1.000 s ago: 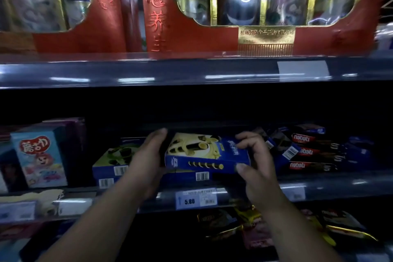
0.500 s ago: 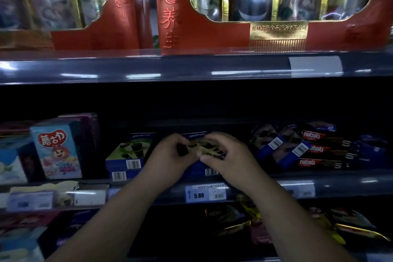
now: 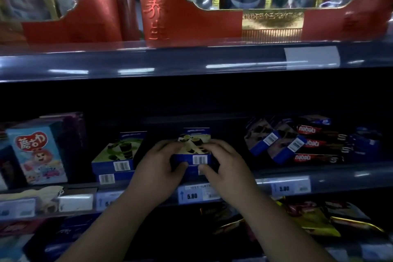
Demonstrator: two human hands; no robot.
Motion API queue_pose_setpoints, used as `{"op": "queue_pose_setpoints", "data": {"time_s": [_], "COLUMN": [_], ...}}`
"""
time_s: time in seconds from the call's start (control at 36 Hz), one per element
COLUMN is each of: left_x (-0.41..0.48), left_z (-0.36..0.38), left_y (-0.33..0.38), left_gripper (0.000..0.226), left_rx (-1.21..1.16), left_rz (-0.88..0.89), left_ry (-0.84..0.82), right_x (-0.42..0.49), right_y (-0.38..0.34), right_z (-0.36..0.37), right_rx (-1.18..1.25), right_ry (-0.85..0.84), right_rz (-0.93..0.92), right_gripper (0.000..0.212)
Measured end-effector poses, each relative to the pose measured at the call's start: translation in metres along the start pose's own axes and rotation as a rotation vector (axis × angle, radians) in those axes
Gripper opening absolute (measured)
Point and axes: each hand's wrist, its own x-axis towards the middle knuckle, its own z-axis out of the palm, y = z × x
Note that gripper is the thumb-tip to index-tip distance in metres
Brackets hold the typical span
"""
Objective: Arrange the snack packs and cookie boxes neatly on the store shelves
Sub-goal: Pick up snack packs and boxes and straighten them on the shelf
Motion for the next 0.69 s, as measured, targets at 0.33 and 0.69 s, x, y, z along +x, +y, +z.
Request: {"op": "queue_pose_setpoints", "data": {"time_s": [0.33, 0.69], "left_x": [0.015, 0.027], "left_z": [0.032, 0.107], "left_y": [0.076, 0.119], "left_gripper": [0.047, 0.045], "left_rx": [0.014, -0.342], "left_rz": [0.300, 0.097], "left_ry": [0.149, -0.129], "right_x": [0.008, -0.028], "right_y": [0.063, 0.103], "right_z": [-0.090, -0.128], "right_rx": [-0.726, -0.227], "right_ry": [0.269, 0.458], "right_rz": [0.191, 0.223], "right_gripper": [0.072, 0.029]}}
